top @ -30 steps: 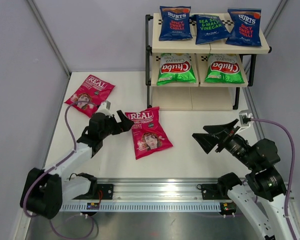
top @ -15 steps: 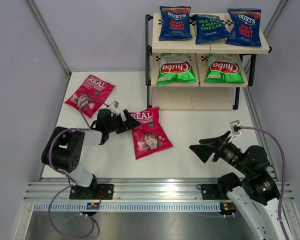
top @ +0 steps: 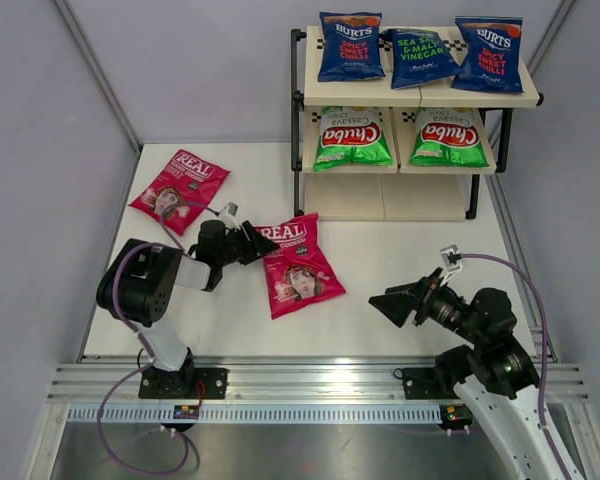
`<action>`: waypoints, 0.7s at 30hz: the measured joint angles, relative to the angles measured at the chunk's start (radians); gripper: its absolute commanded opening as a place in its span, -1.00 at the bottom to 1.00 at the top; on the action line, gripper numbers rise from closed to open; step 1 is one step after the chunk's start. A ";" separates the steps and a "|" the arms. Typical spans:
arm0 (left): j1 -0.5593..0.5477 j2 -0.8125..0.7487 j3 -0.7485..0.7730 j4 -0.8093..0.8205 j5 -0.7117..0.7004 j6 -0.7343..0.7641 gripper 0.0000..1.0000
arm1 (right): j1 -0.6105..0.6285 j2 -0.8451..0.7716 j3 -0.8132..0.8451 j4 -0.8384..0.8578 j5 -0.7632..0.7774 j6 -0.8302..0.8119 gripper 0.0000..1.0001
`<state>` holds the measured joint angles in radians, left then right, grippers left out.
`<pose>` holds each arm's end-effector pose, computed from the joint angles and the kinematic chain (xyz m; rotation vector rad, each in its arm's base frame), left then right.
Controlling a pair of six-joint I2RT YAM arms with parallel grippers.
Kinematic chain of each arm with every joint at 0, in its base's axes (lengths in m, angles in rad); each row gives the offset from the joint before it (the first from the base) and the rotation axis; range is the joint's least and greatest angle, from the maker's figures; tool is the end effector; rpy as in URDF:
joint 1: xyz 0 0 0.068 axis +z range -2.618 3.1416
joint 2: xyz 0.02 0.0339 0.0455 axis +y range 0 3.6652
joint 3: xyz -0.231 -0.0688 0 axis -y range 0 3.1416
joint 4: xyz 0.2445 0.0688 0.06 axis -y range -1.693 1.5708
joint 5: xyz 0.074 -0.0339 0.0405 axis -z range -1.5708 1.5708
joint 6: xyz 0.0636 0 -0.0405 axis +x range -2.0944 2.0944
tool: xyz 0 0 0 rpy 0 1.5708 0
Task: Place and organize the chips bags onto the shelf
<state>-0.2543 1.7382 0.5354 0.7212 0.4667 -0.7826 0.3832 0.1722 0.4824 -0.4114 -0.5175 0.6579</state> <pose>0.3009 -0.1078 0.0741 -0.2645 2.1725 -1.0974 0.1139 0.0799 0.2718 -0.1759 1.8004 1.1947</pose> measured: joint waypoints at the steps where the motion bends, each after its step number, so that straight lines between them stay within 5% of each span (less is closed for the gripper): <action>1: -0.004 -0.001 -0.008 0.011 -0.005 -0.010 -0.38 | 0.000 -0.006 -0.025 0.011 -0.003 0.011 0.99; 8: -0.016 -0.127 -0.115 0.077 -0.065 -0.100 -0.95 | 0.000 -0.031 -0.237 0.186 -0.010 0.143 0.99; 14: -0.021 -0.284 -0.230 0.156 -0.140 -0.245 -1.00 | 0.000 0.031 -0.435 0.406 -0.006 0.307 0.99; 21: -0.049 -0.462 -0.311 0.167 -0.222 -0.448 -1.00 | 0.004 0.228 -0.449 0.726 0.015 0.410 0.98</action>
<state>-0.3035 1.2762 0.2249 0.8879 0.2443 -1.2308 0.3870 0.4004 0.0334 0.3149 -0.5026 1.0679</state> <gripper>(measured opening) 0.004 0.992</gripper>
